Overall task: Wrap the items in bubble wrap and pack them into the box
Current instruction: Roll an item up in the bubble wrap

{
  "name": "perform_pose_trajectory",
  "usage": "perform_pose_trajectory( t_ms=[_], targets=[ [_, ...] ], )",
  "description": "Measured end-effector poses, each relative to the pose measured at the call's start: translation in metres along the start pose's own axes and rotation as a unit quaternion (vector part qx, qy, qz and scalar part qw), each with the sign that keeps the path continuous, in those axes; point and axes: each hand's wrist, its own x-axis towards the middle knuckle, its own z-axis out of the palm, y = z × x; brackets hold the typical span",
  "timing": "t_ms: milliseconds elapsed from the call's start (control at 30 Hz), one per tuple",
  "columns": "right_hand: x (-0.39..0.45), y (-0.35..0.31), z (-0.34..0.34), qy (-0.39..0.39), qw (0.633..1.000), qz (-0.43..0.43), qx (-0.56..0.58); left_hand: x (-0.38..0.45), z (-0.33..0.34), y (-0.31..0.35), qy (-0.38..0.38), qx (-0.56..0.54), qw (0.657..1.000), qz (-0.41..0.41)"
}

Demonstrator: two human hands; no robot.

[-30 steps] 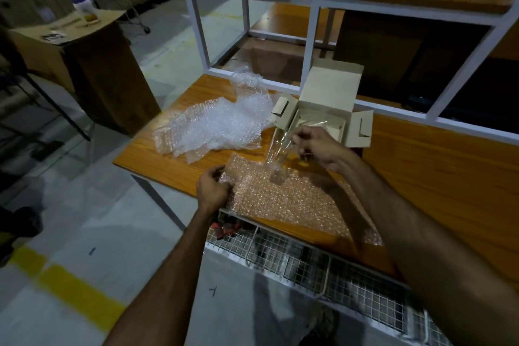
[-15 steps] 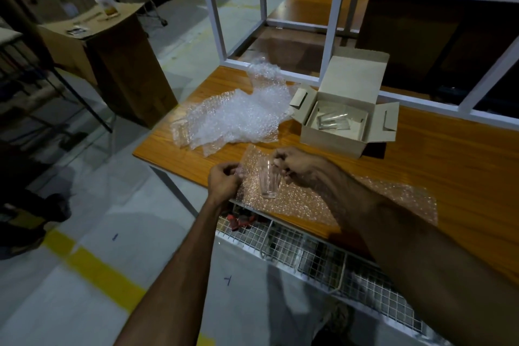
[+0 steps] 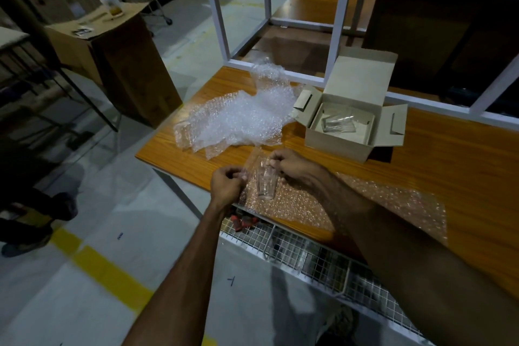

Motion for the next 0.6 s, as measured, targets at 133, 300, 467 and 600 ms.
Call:
perform_pose_trajectory(
  t_ms=[133,300,467,600],
  targets=[
    [-0.003,0.002,0.001,0.018,0.998,-0.048,-0.042,0.000,0.001,0.002,-0.005,-0.014,1.000,-0.012],
    [-0.007,0.002,0.003,0.037,0.991,-0.104,-0.071,-0.006,0.005,0.011,-0.004,-0.073,0.997,-0.026],
    [-0.007,0.006,0.002,0.058,0.988,-0.122,-0.074,-0.010,0.012,0.022,-0.065,-0.143,0.986,-0.051],
    [-0.006,0.009,0.003,0.081,0.984,-0.140,-0.076,-0.016,0.016,0.026,-0.063,-0.147,0.987,-0.020]
  ],
)
